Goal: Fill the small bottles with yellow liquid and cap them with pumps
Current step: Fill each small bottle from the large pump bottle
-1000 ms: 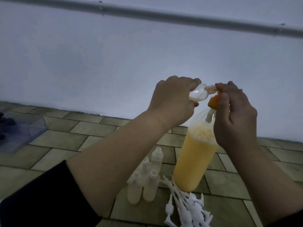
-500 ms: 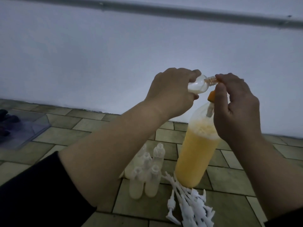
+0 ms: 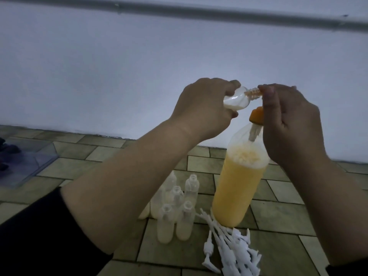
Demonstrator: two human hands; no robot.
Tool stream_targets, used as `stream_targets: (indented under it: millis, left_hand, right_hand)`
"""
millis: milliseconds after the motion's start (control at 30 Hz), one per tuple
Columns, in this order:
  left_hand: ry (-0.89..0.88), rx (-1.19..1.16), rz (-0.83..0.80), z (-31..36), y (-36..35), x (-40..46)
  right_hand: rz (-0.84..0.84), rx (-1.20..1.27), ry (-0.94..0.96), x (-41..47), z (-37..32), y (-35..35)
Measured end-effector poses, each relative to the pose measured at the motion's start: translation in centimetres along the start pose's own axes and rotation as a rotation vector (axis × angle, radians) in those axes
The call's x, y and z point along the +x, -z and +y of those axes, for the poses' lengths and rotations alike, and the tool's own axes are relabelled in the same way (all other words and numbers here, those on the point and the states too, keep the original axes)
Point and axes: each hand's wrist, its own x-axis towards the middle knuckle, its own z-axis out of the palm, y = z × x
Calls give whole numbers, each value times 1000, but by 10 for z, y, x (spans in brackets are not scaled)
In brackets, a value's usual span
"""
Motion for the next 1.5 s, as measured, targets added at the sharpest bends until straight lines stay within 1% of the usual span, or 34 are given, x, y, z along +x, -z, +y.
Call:
stream_targets:
  millis: [167,233,367,467,533,667,800,867,967,1100,1200,1333,1500]
  left_hand:
    - [-4,-43,21,4,-5,-1]
    - [12,-52,11,2,-11,-6]
    - [27,-51,0,0,-9,-7]
    - [36,-121,33,2,0,-5]
    - [64,-164,17,2,2,-5]
    - [181,-318,-39,-9,6,-15]
    - [337,-480,-6,-34,18,-54]
    - [433,-526,-42,-48,25,-86]
    - [613,-500,-128,-66,27,-138]
    - [794,-495,-148,-79,6,-194]
    - [874,-390,-142,-90,-12,-220]
    - [852,-321,-50,-94,-25,-233]
    - [790,-287,-66,-103,-38,-245]
  right_hand:
    - [68,17,-50,-8,2,-6]
    - [43,9,-81,-13,4,-10]
    - [-48,-20,-74,-10,2,-5]
    - [-90,-9,-58,-4,-3,9]
    - [-139,20,-71,2,-5,18]
    - [-309,23,-108,12,-2,30]
    - [-358,12,-171,18,3,39]
    - [-375,-9,-180,19,2,40]
    - [-369,-10,-170,15,1,37]
    - [-327,2,-179,8,1,34]
    - [-312,-36,-175,4,0,31]
    - [-290,-28,-176,4,-1,30]
    - [-278,-23,-188,1,-1,29]
